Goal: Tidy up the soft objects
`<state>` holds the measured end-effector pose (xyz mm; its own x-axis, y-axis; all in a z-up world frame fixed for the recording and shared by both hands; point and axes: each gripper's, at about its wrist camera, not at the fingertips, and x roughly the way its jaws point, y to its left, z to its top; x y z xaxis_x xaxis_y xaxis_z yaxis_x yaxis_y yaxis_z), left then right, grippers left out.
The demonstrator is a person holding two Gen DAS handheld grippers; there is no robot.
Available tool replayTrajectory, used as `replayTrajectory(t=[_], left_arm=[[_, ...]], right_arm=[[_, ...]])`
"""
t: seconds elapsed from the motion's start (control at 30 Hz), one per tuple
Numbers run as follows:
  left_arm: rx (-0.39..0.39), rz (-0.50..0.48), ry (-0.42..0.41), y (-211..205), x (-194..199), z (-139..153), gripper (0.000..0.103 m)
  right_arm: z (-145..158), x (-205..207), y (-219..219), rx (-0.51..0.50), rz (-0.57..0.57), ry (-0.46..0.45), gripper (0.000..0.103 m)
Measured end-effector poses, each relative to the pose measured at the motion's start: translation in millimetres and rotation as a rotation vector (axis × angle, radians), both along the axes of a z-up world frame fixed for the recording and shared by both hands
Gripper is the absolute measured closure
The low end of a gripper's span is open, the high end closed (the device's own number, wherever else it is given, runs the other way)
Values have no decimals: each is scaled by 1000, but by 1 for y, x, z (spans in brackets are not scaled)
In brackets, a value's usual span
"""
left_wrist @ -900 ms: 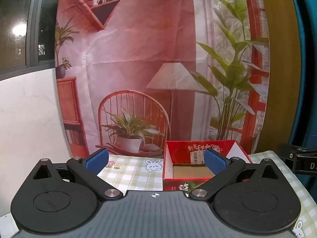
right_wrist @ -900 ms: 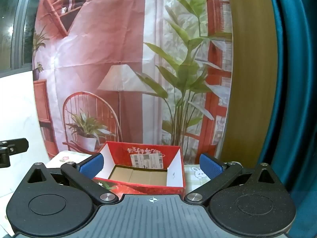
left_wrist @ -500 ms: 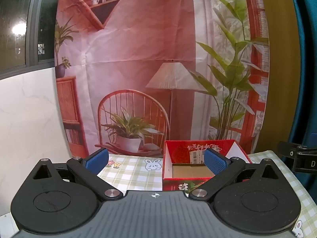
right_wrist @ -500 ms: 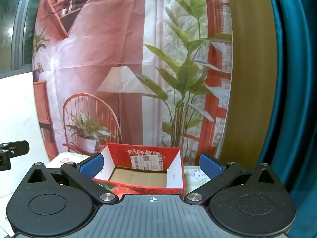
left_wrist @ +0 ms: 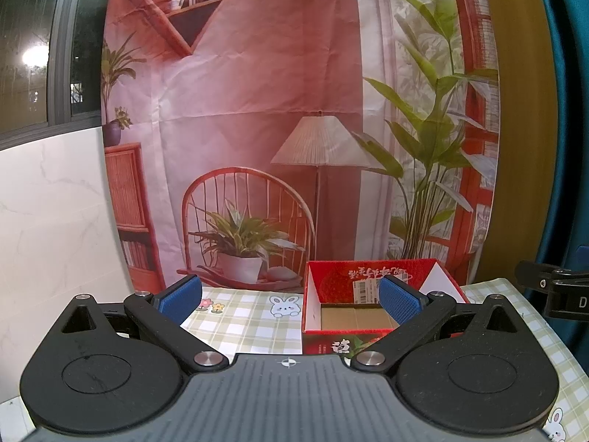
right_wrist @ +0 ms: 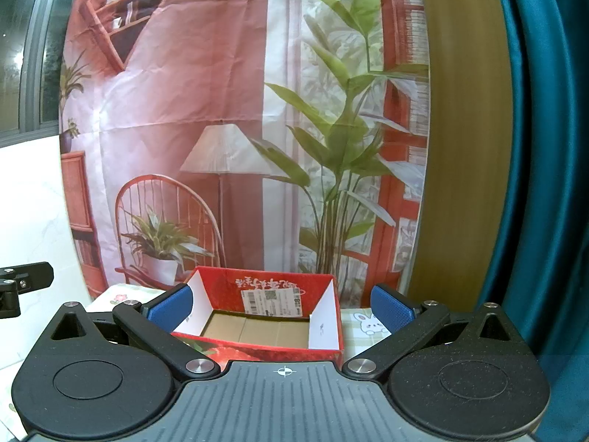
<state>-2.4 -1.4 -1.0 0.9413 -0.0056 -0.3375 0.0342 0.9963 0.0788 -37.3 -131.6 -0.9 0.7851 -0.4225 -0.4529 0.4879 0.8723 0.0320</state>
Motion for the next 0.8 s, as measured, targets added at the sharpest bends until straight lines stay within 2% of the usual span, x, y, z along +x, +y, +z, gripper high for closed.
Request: replayTrajectory(t=[0.8], left_arm=[[-3,-2,9,1,0,-5,0]], right_arm=[[0,-1,0,2,0,-2,0]])
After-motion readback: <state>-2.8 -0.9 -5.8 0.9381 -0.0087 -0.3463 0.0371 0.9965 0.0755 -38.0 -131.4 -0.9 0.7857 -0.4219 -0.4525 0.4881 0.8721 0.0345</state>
